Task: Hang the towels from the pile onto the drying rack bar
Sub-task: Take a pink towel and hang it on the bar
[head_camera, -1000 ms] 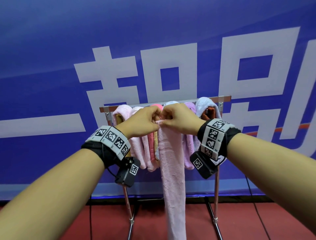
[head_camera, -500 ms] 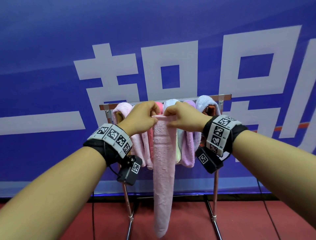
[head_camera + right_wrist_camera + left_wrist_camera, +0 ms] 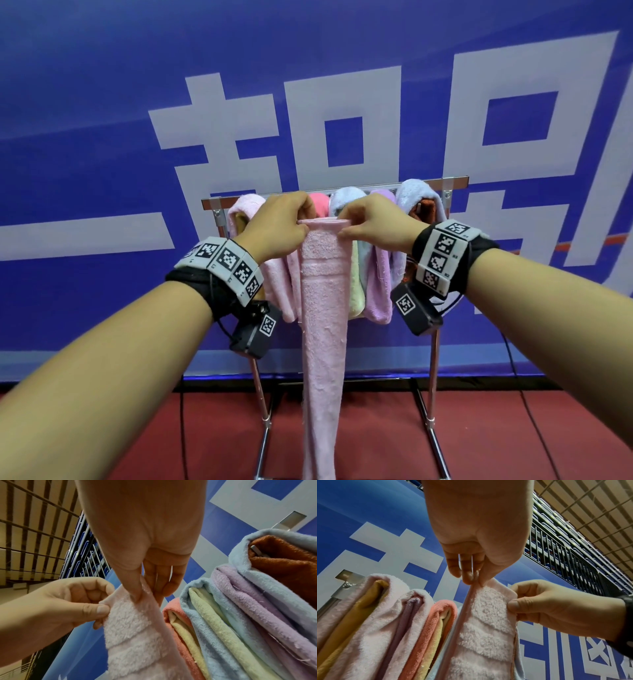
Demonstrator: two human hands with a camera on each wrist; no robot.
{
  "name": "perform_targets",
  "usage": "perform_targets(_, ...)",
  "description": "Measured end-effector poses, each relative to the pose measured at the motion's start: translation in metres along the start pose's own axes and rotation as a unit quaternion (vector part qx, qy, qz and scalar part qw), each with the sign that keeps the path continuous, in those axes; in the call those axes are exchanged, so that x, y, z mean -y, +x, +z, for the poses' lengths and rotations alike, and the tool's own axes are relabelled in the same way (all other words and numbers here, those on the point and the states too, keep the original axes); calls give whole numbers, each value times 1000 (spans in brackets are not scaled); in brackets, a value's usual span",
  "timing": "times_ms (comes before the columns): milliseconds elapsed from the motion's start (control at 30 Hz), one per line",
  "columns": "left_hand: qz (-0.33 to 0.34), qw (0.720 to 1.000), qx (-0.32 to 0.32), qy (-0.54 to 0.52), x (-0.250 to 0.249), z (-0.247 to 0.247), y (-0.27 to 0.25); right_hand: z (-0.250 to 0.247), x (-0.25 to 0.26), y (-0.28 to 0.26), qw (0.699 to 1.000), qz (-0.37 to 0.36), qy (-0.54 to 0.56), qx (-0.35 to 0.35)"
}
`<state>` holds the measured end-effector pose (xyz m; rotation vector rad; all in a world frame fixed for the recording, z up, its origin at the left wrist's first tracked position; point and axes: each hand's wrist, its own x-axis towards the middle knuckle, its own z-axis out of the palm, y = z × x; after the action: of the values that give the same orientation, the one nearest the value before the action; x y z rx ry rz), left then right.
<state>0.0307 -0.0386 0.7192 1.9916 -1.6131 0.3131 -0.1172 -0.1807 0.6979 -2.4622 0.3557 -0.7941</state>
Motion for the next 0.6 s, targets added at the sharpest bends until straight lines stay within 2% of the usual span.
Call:
perform_targets(167,-24,1000,3,-7,1,-3,-2,2,2,4,996,14,69,-60)
perform_targets(300,-45,999,26,-5,-4,-9,1,0,8,4,993,3,102,-62)
perform_targets(467,-52,990,80,-103,-20,-6,9,-4,15,5,992,-14,110,-64)
perform_targets(600,-19,993,113,-24,-33,4,22,-9,7,-1,991,2,117,-70)
